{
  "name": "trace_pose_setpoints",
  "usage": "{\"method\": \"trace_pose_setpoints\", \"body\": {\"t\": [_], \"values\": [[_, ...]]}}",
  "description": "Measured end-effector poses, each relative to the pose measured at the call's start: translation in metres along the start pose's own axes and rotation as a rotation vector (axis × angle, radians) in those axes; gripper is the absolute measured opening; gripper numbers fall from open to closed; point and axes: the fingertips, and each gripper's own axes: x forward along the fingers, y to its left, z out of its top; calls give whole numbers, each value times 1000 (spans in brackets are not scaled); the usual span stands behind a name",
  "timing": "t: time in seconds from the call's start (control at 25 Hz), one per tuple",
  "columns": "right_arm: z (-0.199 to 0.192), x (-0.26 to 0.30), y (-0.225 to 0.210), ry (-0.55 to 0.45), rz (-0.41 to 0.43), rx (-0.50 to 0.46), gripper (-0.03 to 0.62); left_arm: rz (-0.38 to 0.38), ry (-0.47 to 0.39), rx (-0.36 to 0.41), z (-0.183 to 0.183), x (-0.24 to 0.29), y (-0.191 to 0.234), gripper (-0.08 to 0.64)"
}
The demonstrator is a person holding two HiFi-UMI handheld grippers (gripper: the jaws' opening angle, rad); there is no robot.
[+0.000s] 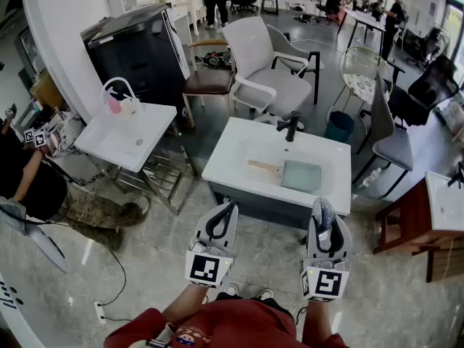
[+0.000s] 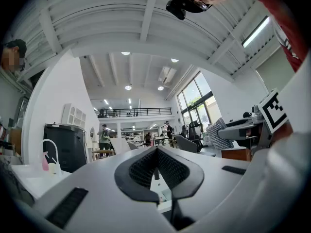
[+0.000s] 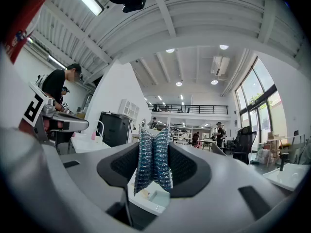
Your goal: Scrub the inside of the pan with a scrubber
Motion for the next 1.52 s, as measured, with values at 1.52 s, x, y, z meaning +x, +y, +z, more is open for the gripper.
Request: {"method": "trace_pose_setpoints", "body": {"t": [1.52], "values": [[-55,-28,-107,29,3,121,193,3,53,39,-5,45,-109,14]]}}
